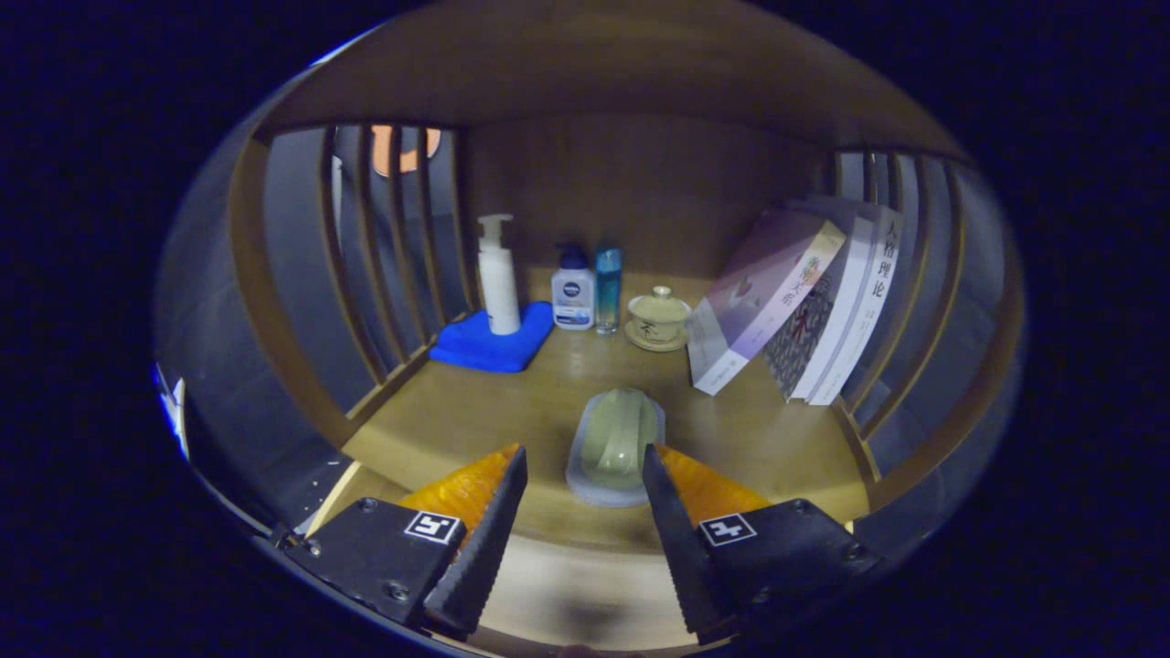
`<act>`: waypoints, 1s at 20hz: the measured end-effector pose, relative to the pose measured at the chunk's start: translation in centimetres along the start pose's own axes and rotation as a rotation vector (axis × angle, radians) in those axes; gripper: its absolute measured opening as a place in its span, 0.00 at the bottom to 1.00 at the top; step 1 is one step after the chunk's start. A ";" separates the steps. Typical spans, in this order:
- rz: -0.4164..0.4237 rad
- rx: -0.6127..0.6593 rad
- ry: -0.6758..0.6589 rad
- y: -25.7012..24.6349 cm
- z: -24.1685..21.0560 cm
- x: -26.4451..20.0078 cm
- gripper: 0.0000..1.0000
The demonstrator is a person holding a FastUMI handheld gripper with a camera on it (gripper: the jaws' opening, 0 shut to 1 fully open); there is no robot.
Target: Pull open the drawer, take out the items inside it, and place them on the countertop above the cabinet.
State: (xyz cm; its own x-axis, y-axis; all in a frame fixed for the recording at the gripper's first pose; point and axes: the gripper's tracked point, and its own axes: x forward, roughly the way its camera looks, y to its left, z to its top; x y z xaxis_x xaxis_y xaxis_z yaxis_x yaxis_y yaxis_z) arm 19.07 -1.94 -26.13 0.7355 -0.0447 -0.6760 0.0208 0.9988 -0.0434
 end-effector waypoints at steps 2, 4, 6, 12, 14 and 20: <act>0.031 0.013 -0.032 0.5 -0.7 -2.5 0.85; 0.062 0.020 -0.072 1.4 -1.5 -5.0 0.88; 0.103 0.010 -0.112 2.3 -2.3 -7.1 0.90; 0.073 -0.063 -0.212 3.5 -6.3 -12.4 0.99; 0.068 -0.097 -0.239 4.0 -8.2 -13.4 0.99; 0.081 -0.055 -0.278 5.3 -13.6 -14.5 0.99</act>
State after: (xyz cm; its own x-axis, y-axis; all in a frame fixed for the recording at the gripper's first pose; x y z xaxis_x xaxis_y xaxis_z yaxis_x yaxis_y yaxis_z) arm -0.69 3.79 -26.53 0.8907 0.0495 -0.4520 -0.0770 0.9961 -0.0426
